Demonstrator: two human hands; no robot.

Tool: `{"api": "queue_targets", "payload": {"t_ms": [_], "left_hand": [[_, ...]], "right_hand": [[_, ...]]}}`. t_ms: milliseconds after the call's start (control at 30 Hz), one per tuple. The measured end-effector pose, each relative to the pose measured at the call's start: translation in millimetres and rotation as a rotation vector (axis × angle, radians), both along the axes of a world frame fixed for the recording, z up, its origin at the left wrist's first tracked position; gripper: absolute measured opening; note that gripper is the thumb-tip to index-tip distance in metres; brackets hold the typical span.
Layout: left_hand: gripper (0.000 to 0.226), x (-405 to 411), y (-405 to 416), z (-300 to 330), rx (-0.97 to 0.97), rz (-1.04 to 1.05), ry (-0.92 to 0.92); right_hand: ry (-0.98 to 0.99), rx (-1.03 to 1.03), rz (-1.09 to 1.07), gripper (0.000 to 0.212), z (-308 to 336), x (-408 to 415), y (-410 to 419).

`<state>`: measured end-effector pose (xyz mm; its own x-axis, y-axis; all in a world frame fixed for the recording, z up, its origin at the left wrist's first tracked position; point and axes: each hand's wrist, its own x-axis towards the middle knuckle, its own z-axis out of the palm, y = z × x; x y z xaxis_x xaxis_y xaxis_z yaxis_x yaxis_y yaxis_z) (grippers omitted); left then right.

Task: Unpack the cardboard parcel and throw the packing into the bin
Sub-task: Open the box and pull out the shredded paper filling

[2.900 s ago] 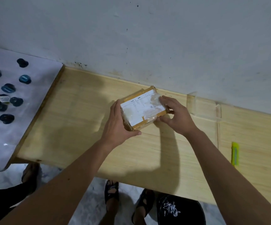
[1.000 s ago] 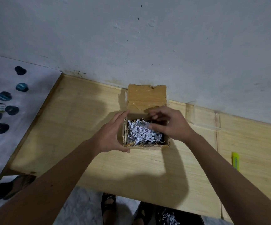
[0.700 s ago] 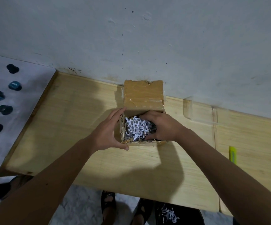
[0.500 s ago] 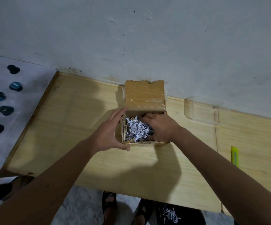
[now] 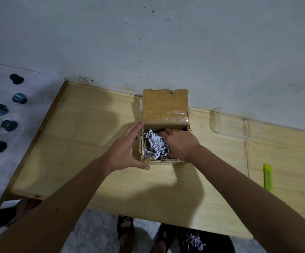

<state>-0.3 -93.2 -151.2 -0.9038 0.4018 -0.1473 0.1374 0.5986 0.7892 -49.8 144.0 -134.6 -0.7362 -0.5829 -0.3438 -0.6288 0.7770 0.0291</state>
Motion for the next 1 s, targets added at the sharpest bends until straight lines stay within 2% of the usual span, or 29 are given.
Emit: {"api": "queue_targets", "payload": {"t_ms": [167, 367, 533, 1000], "left_hand": [[0.149, 0, 0, -1, -0.007, 0.001, 0.0], [0.146, 0, 2, -1, 0.0, 0.011, 0.013], [0.145, 0, 2, -2, 0.007, 0.017, 0.019], [0.153, -16, 20, 9, -0.031, 0.023, -0.028]], "right_hand": [[0.017, 0.031, -0.014, 0.089, 2, 4, -3], [0.029, -0.008, -0.02, 0.079, 4, 4, 0], [-0.004, -0.168, -0.077, 0.06, 15, 4, 4], [0.053, -0.362, -0.079, 0.045, 54, 7, 27]]}}
